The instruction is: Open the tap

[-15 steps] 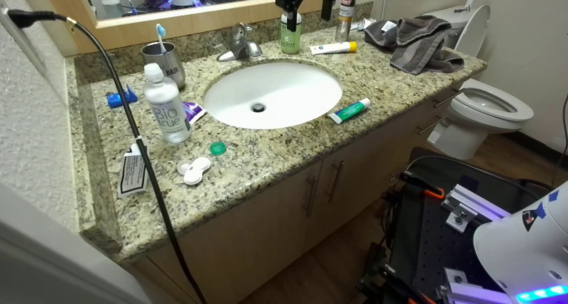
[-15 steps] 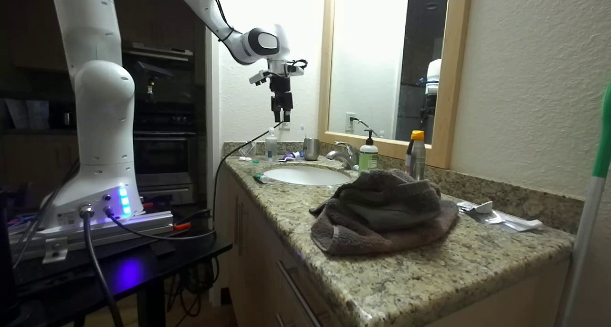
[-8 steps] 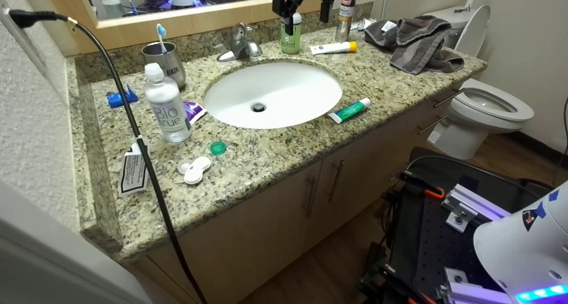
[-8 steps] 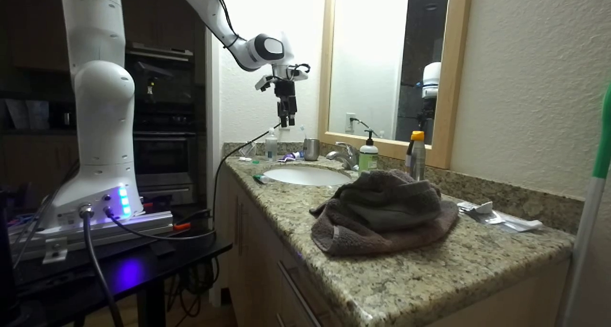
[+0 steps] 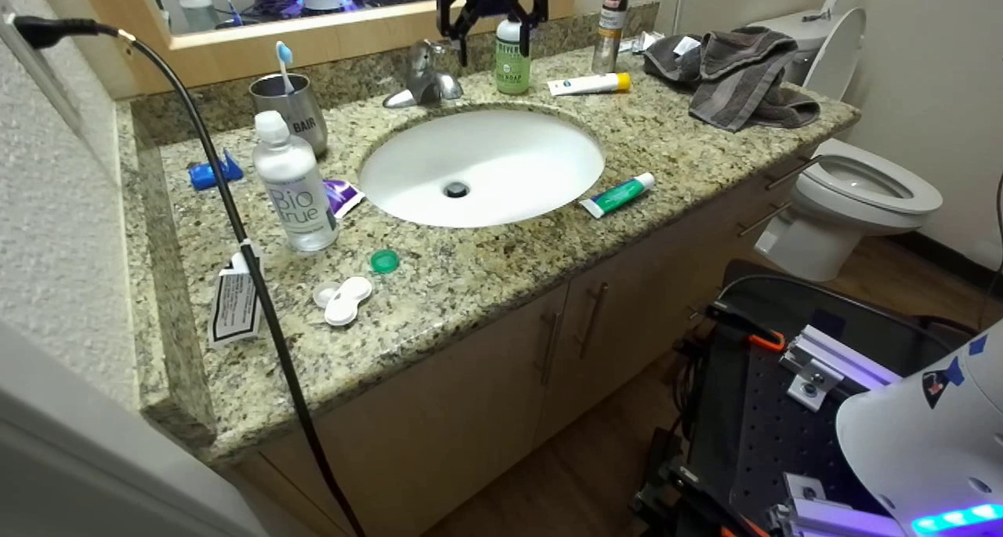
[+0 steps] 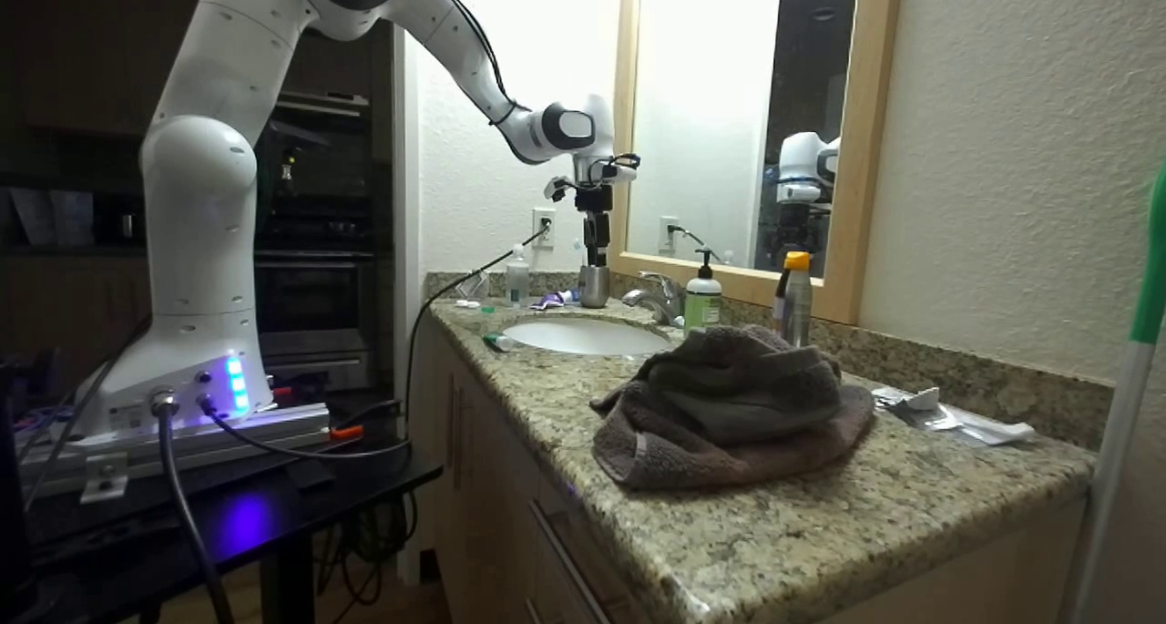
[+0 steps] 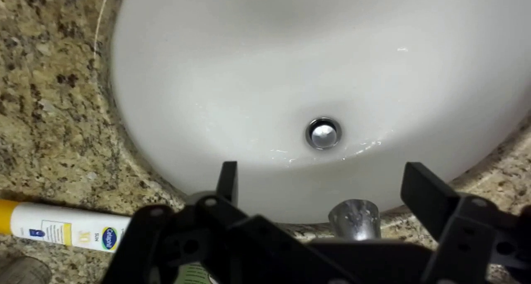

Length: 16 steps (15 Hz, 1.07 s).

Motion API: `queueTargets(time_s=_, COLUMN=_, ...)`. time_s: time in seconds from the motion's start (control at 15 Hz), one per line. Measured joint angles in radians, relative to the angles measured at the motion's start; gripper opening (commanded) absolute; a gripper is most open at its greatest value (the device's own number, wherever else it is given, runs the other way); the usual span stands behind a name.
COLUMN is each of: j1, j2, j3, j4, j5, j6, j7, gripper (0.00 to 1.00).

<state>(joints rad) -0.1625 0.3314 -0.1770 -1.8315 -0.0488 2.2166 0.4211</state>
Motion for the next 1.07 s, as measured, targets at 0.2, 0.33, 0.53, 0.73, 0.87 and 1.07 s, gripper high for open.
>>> queueTargets(time_s=0.2, j1=0.000, j2=0.005, j3=0.000, j4=0.012, j5=0.009, j6=-0.005, j7=-0.021, gripper=1.00)
queueTargets(time_s=0.33, j1=-0.006, j2=0.014, j3=0.005, j4=0.015, j5=0.063, j6=-0.023, j7=-0.152, gripper=1.00)
queueTargets(time_s=0.53, j1=-0.036, j2=0.078, j3=0.014, j4=0.082, j5=0.136, j6=-0.098, j7=-0.351, gripper=1.00)
queueTargets(time_s=0.73, j1=-0.053, j2=0.156, j3=0.013, j4=0.198, j5=0.140, j6=-0.151, j7=-0.391, gripper=1.00)
queueTargets(time_s=0.87, j1=-0.053, j2=0.185, j3=0.010, j4=0.244, j5=0.140, j6=-0.150, j7=-0.367, gripper=1.00)
queueTargets(time_s=1.07, j1=-0.052, j2=0.193, j3=0.010, j4=0.258, j5=0.140, j6=-0.150, j7=-0.361, gripper=1.00)
